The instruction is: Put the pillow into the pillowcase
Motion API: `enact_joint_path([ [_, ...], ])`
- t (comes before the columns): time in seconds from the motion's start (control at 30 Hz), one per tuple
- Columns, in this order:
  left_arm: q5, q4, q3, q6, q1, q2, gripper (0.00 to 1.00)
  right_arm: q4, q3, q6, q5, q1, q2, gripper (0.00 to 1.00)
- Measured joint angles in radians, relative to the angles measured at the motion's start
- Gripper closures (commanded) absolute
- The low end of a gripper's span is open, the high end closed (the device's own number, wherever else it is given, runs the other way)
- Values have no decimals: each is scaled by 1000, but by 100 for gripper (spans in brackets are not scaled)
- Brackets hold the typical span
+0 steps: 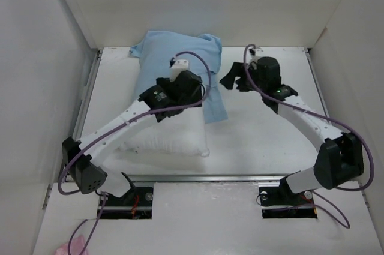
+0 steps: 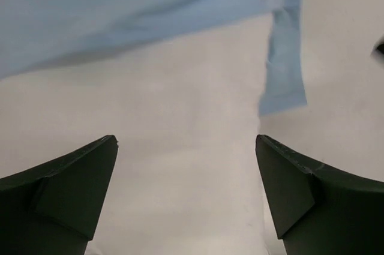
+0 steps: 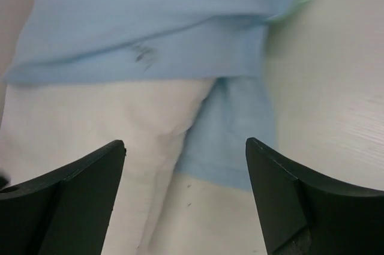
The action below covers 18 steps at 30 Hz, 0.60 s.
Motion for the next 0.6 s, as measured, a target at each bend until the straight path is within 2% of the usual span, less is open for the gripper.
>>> enact_joint_path([
  [0.1,-21,-2,12,13,-140,58,0,-4,-22,47,7,-156,-41,13],
  [0.17,-36,-28,55,11,-188,159,0,-11,-34,68,9,-207,-45,13],
  [0.4,-154,-177,208,-99,-154,557,0,-39,-68,92,-2,-228,-43,12],
  [0.43,-169,-192,212,-112,-139,584,6,-34,-72,87,-9,-228,-40,12],
  [0.47,-180,-205,215,-124,-123,603,19,-22,-80,80,-21,-228,-35,12],
  [0.5,-186,-212,217,-130,-108,611,43,-5,-89,72,-32,-228,-28,12],
  [0.53,-187,-216,219,-137,-95,612,99,16,-99,63,-44,-228,-16,12],
  [0.6,-190,-224,225,-137,-68,608,100,62,-111,40,-74,-229,27,10],
])
